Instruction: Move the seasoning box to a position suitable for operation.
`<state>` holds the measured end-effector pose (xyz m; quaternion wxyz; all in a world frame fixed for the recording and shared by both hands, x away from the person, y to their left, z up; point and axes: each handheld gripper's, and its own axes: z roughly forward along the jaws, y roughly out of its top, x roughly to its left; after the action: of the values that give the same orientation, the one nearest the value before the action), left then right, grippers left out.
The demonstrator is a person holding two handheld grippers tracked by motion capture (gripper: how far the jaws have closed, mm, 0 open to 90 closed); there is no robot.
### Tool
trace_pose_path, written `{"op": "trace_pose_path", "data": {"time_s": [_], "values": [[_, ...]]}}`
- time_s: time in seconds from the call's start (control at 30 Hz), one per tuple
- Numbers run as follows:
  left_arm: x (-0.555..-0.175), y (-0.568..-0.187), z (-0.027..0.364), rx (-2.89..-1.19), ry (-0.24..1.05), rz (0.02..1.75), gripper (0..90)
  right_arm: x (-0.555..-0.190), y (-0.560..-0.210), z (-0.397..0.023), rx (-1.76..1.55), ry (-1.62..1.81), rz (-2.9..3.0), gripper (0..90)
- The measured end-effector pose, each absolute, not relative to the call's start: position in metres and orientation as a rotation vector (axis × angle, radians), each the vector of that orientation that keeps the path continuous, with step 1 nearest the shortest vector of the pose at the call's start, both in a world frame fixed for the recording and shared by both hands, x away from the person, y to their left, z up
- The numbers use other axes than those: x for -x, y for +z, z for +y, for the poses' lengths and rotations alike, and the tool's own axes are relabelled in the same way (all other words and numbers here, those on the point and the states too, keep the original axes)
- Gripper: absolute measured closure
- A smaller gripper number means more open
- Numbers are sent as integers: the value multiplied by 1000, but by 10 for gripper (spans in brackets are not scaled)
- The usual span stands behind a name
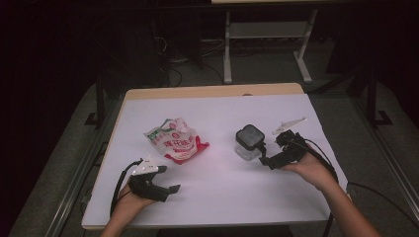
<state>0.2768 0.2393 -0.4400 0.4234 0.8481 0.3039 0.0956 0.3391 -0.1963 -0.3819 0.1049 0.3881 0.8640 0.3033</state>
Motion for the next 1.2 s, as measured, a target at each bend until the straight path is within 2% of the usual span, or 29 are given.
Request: {"op": "trace_pose_path", "data": {"time_s": [0.7, 1.2], "values": [[-276, -440, 239, -2120, 237, 757, 129, -369, -356, -169, -1088, 826, 2617, 25], [-277, -442, 239, -2124, 236, 750, 129, -400, -353, -145, -1115, 785, 2659, 24]]}}
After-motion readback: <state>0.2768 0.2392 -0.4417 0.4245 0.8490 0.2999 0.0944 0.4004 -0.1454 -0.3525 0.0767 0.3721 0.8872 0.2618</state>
